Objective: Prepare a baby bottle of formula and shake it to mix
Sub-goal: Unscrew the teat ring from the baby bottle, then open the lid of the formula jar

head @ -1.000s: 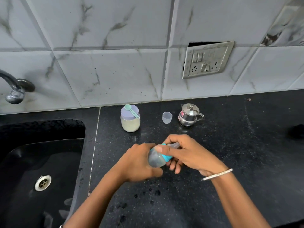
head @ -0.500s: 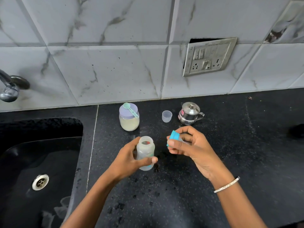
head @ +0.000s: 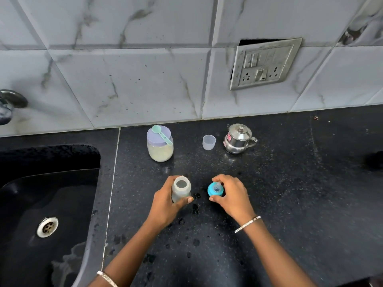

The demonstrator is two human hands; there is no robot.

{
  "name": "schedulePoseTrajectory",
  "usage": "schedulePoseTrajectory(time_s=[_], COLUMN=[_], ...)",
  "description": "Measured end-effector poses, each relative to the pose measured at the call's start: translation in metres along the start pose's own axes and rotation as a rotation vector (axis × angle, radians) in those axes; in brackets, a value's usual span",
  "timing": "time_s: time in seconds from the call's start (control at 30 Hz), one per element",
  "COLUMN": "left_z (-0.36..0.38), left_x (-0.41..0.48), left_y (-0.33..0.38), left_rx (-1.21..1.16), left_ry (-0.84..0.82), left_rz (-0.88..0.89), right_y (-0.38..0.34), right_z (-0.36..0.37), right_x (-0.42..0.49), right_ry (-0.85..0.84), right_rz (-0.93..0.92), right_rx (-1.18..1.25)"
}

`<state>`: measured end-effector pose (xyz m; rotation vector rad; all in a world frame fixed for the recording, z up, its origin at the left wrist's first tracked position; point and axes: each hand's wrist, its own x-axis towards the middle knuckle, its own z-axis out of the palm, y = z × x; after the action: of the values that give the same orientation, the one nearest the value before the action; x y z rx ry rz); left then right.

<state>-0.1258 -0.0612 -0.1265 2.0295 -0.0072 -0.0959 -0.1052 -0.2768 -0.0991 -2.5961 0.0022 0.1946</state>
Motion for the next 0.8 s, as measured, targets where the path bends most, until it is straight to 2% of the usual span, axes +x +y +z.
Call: schedulePoseTrajectory(time_s=[0.33,0.63,0.7,0.8], left_z=[0.001,-0.039,-0.062,-0.090], left_x=[0.001,0.004,0.009,0.025], left_y=[-0.001,-0.008,-0.011,-0.007], left_rx=[0.011,0.088,0.078,0.049], left_ry=[-0.004,-0.144,-0.102,0.052], left_rz=[-0.023,-0.046,-0.055,-0.089], right_y=[0.004,-0.006,-0.014,-0.038], right_z=[0.013,-0.012,-0.023,-0.032], right_x=[0.010,0.015,0.021,0.037], right_ry=[-0.080,-0.232,-0.196,-0.032], right_rz=[0.026,0.042,0.030,-0.050], right_rx=[-0.057,-0.072,-0.008,0.192])
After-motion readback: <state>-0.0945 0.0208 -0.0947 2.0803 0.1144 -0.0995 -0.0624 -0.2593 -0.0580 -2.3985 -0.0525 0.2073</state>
